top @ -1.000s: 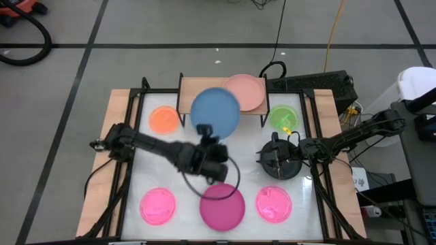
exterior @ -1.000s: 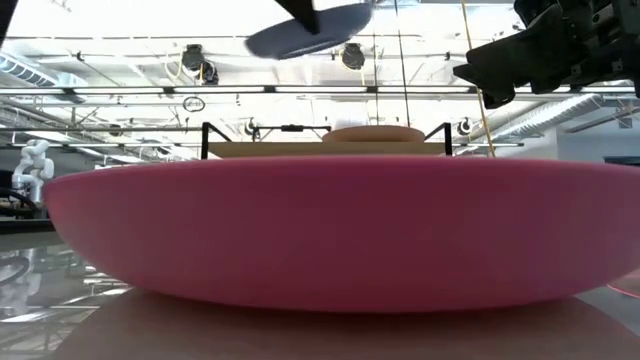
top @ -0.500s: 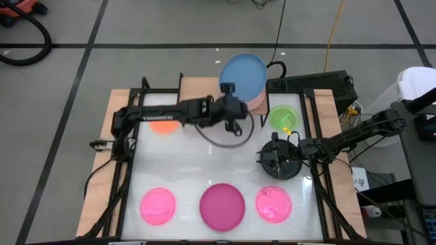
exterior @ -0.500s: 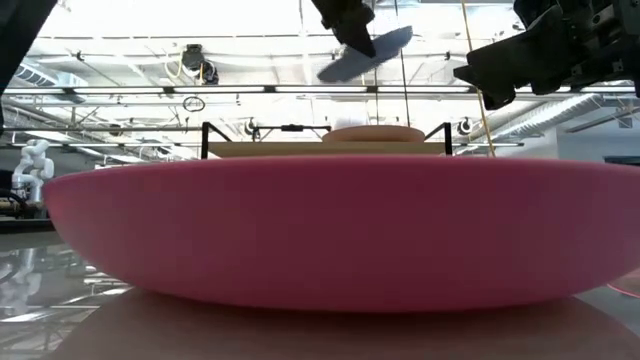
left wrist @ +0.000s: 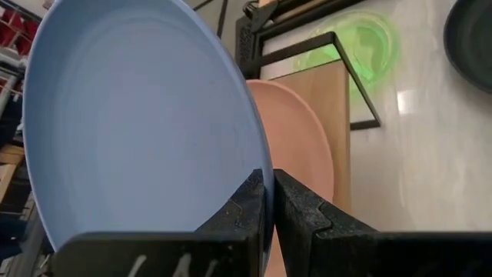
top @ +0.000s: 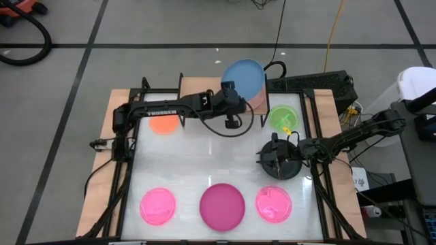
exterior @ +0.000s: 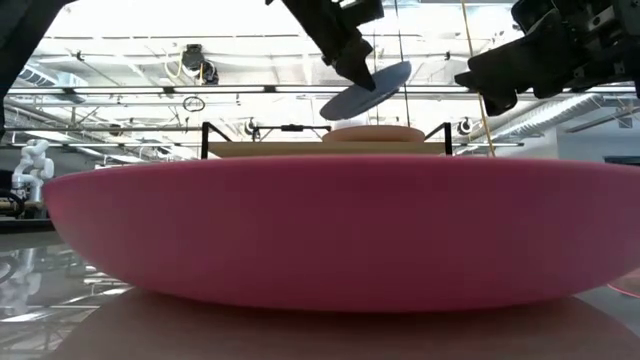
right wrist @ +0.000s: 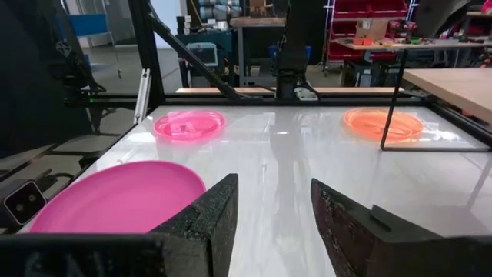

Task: Place and stack plates onto a shelf
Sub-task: Stack the large blue plate on top of the large light pink plate on the shelf

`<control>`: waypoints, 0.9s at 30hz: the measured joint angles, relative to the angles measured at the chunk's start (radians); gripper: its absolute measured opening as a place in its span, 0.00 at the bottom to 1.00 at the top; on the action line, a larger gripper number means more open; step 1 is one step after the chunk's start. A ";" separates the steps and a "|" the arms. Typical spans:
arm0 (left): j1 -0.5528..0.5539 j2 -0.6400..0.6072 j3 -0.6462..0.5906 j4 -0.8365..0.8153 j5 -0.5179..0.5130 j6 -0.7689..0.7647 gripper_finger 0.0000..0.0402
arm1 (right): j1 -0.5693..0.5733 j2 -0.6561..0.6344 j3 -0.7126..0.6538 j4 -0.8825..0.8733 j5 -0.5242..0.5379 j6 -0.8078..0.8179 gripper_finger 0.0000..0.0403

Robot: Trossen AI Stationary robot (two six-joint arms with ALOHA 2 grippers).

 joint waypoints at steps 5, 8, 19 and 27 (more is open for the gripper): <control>0.001 0.000 -0.025 0.020 0.000 -0.001 0.06 | 0.000 0.000 0.000 0.026 0.001 -0.008 0.36; 0.001 -0.001 -0.025 0.025 0.000 -0.001 0.06 | 0.000 0.000 0.000 0.037 0.001 -0.027 0.36; -0.001 -0.001 -0.025 0.020 0.000 -0.052 0.07 | 0.000 0.000 0.000 0.069 0.002 -0.054 0.36; -0.001 0.027 -0.024 0.018 -0.001 -0.064 0.07 | 0.000 0.000 0.000 0.068 0.002 -0.060 0.36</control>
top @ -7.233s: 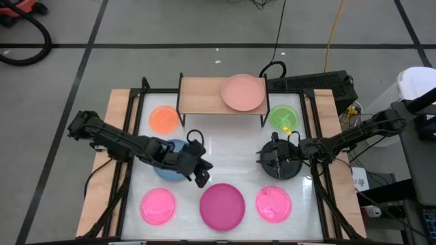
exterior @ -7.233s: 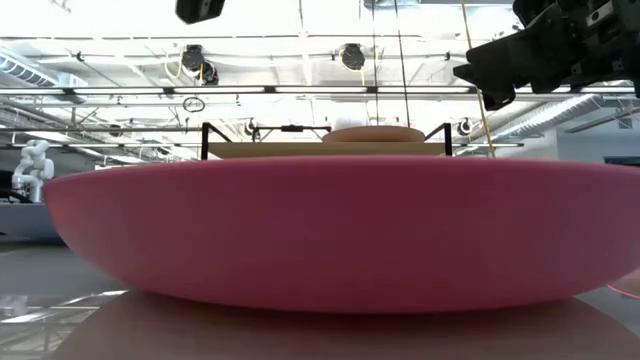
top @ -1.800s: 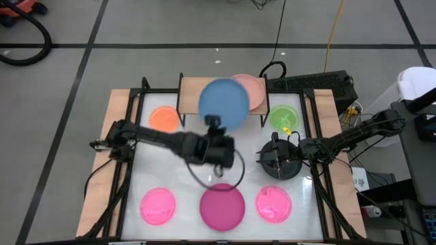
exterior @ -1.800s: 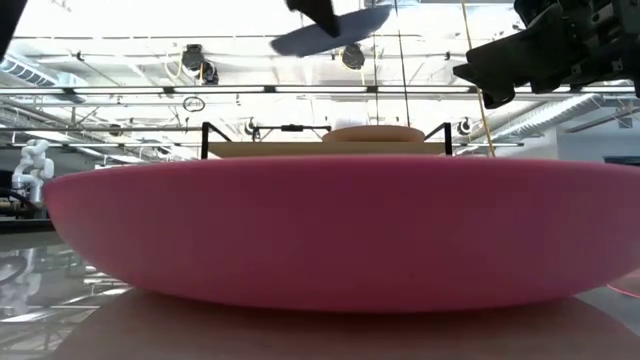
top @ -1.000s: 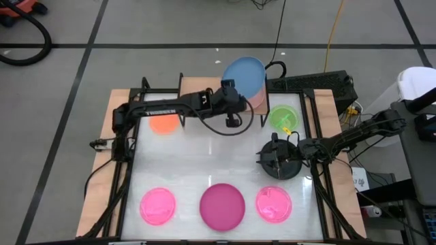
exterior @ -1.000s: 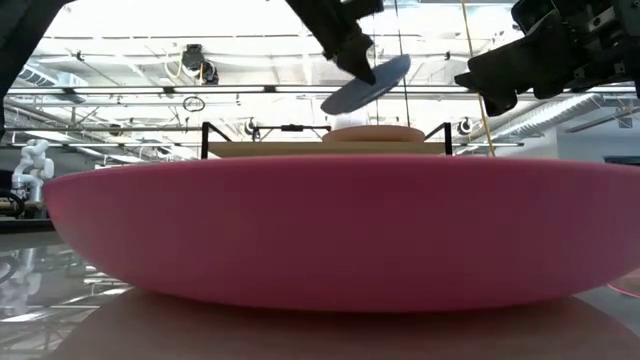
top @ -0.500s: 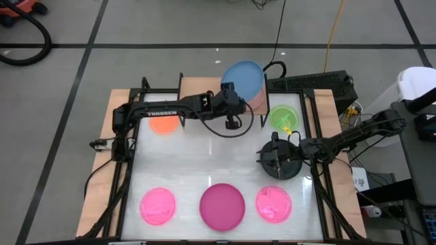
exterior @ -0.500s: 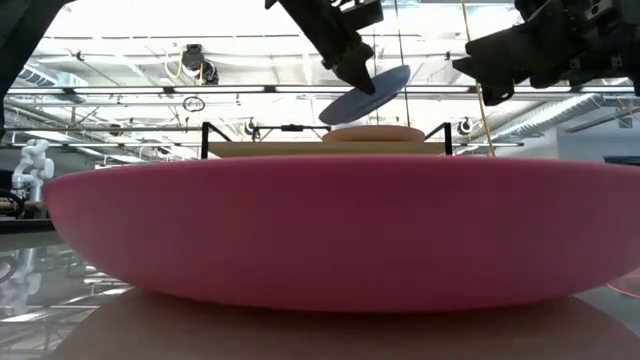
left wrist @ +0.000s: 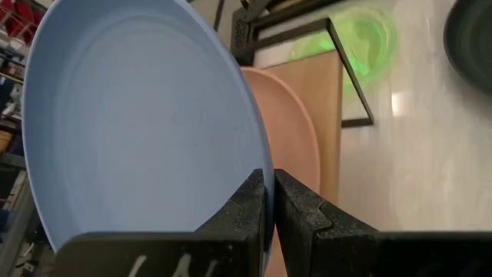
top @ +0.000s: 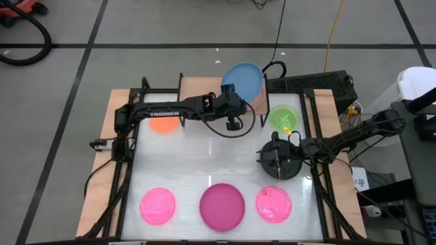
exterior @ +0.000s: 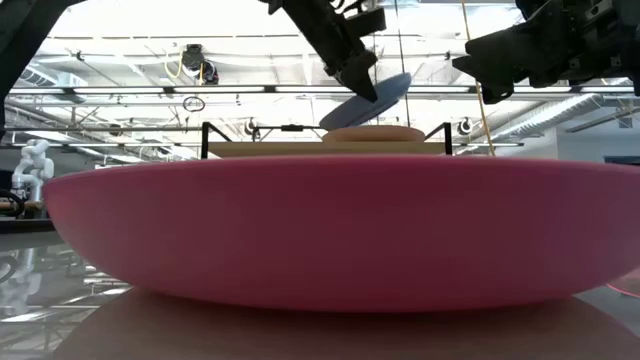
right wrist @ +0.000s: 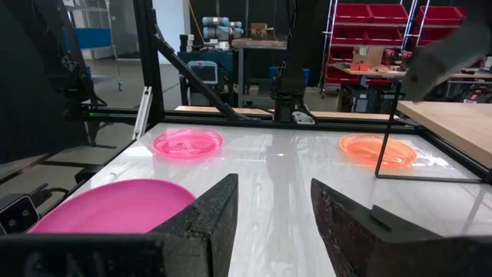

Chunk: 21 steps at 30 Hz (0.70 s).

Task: Place and stack plates onto a shelf
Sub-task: Stack the large blue plate on top of the large light pink plate on the shelf, then stack the large black plate on top of the large blue plate on the shelf

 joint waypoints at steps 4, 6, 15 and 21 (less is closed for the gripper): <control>0.000 0.012 0.000 0.009 -0.003 0.008 0.07 | 0.000 0.000 0.000 -0.003 0.000 0.000 0.36; 0.000 0.016 0.000 0.005 -0.007 0.011 0.10 | 0.000 0.000 0.000 -0.003 0.000 0.000 0.36; 0.000 0.017 0.000 0.004 -0.010 0.008 0.22 | 0.000 0.000 0.000 -0.005 0.000 0.000 0.36; -0.024 0.000 0.000 -0.028 -0.060 0.024 0.22 | 0.000 0.000 0.000 -0.009 0.000 0.000 0.36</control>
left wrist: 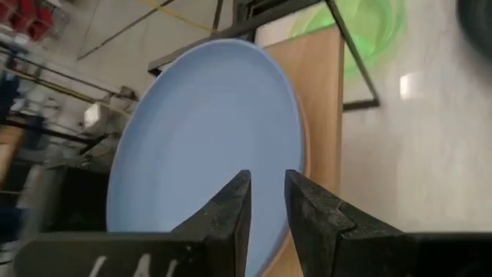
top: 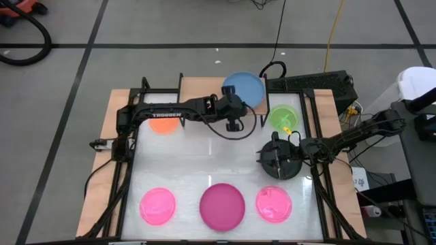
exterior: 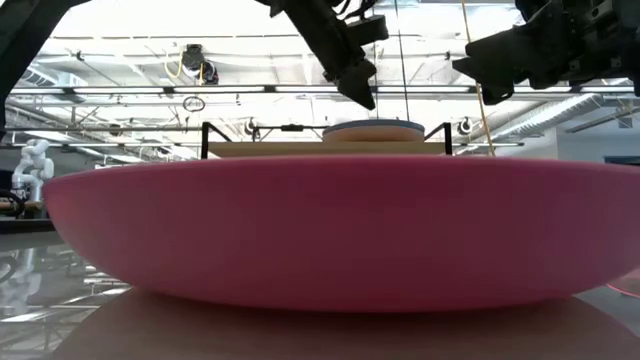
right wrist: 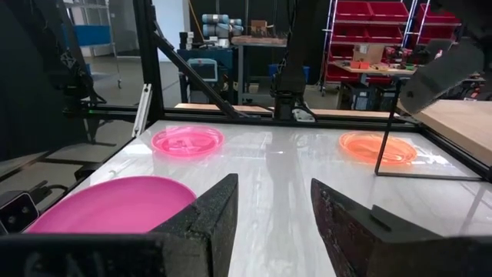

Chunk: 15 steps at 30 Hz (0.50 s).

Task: Place and stack plates onto a shelf
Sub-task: Stack the large black plate on top of the large blue plate on the shelf

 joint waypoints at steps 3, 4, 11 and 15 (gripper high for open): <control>-0.057 -0.066 0.017 -0.007 -0.127 0.063 0.22 | 0.000 0.000 0.000 -0.012 0.000 0.000 0.36; -0.080 -0.102 0.018 -0.009 -0.174 0.081 0.22 | 0.000 0.000 0.000 -0.021 0.000 0.000 0.36; -0.252 -0.360 0.020 -0.076 -0.207 -0.144 0.22 | 0.000 0.000 0.000 -0.072 0.000 0.005 0.36; -0.364 -0.469 -0.032 -0.079 -0.034 -0.263 0.22 | 0.000 0.000 0.000 -0.124 0.002 0.007 0.36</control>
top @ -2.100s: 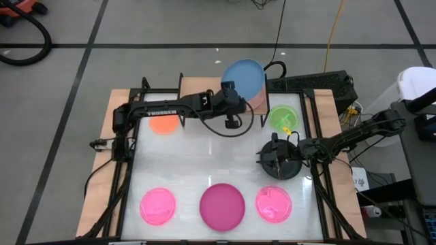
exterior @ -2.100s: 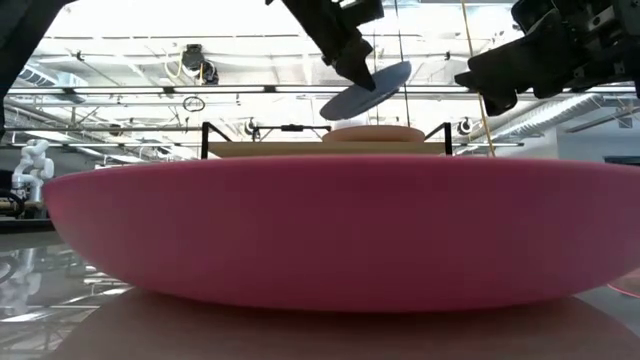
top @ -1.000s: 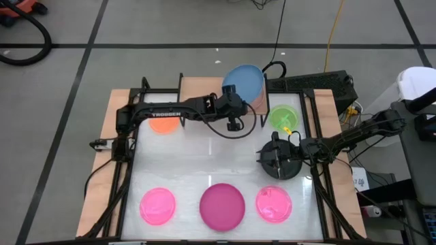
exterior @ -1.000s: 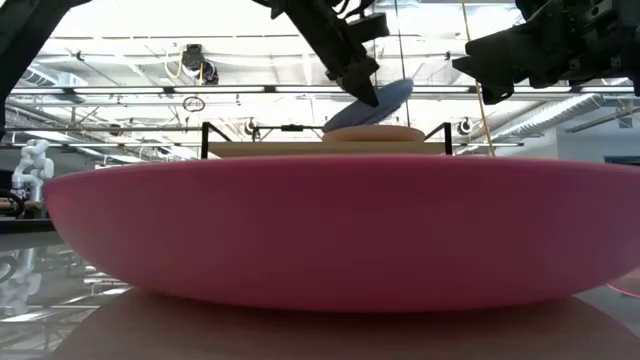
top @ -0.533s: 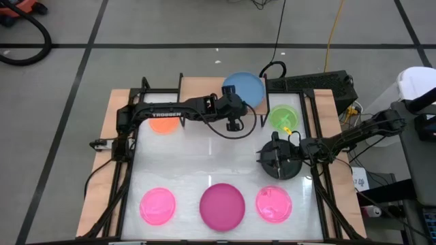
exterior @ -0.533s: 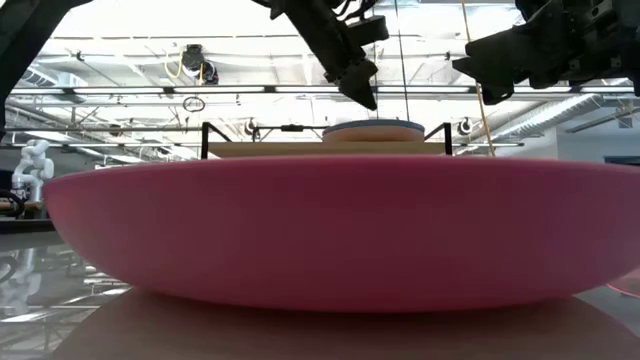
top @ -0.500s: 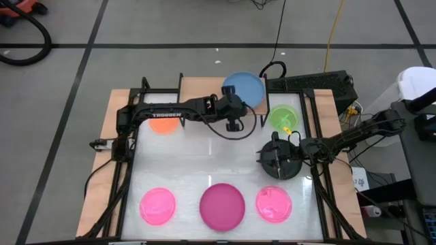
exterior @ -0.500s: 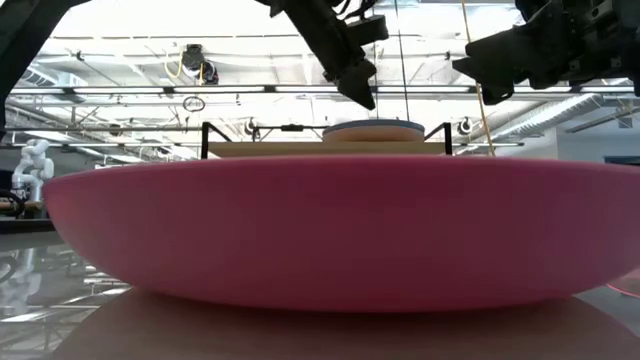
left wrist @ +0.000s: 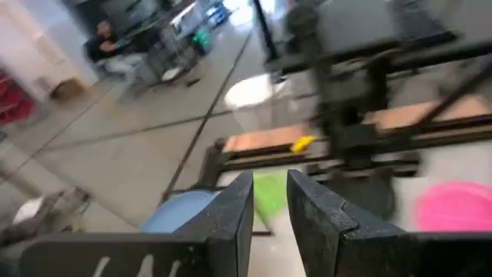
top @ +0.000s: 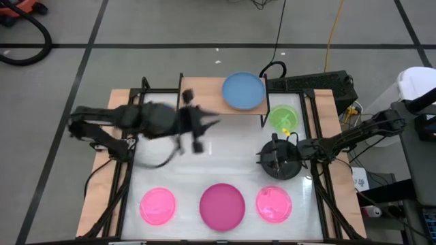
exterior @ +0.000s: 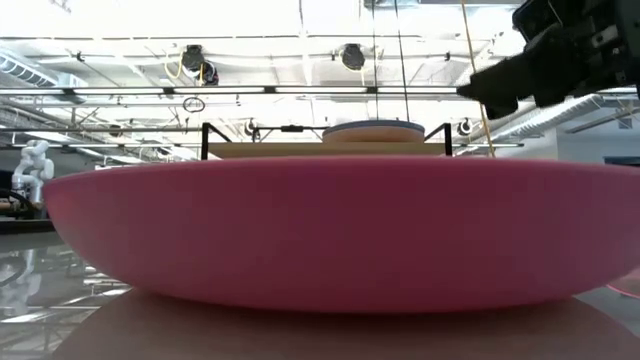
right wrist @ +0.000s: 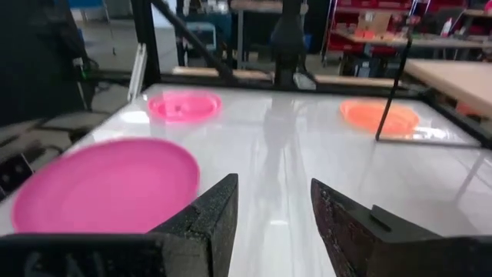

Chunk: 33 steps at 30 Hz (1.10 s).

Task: Place and stack plates onto a shelf
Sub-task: Stack the large black plate on top of the large blue plate on the shelf

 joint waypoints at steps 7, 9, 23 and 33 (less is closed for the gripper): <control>-0.096 -0.093 -0.457 0.332 -0.122 -0.110 0.22 | 0.000 0.000 0.000 -0.010 0.001 0.000 0.36; -0.102 -0.106 -0.607 0.566 -0.120 -0.127 0.22 | 0.000 0.000 0.000 -0.013 0.000 -0.015 0.36; -0.046 -0.041 -1.097 1.519 -0.092 -0.145 0.22 | -0.009 -0.081 0.110 -0.148 0.000 -0.052 0.36; 0.027 -0.042 -1.097 1.517 -0.090 -0.162 0.22 | -0.080 0.116 0.764 -1.138 -0.002 0.014 0.36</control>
